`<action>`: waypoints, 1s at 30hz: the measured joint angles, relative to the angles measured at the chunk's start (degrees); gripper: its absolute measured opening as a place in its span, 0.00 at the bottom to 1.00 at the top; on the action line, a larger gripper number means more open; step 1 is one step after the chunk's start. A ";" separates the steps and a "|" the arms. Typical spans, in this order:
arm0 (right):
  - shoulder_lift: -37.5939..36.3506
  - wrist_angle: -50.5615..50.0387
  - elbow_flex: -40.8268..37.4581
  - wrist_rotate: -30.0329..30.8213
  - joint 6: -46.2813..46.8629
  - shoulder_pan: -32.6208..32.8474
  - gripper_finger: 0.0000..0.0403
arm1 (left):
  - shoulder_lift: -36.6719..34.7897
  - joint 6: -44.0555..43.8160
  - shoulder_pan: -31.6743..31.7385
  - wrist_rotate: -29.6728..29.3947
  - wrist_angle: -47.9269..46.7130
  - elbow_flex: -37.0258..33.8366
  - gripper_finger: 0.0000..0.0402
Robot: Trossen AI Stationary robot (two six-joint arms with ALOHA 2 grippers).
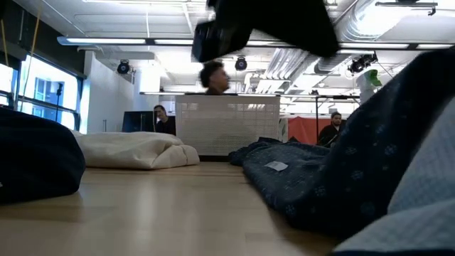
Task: Fold laundry
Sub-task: Fold the navy blue polo shirt
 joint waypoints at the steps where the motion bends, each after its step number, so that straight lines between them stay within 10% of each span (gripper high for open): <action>1: 0.00 0.11 0.50 -0.13 -0.85 0.30 0.01 | 0.00 -0.55 0.19 0.00 0.86 -1.08 0.00; 11: -1.73 0.28 0.96 -7.71 0.19 6.12 0.00 | 0.09 -1.56 1.17 1.42 3.17 -4.76 0.03; 19: -3.26 -0.07 0.92 7.32 0.58 8.05 0.01 | 0.04 -0.44 1.23 1.35 6.83 -4.71 0.10; 30: 4.91 6.96 0.90 7.16 -28.93 -0.15 0.40 | 0.04 -0.41 2.22 2.98 6.97 -4.71 0.12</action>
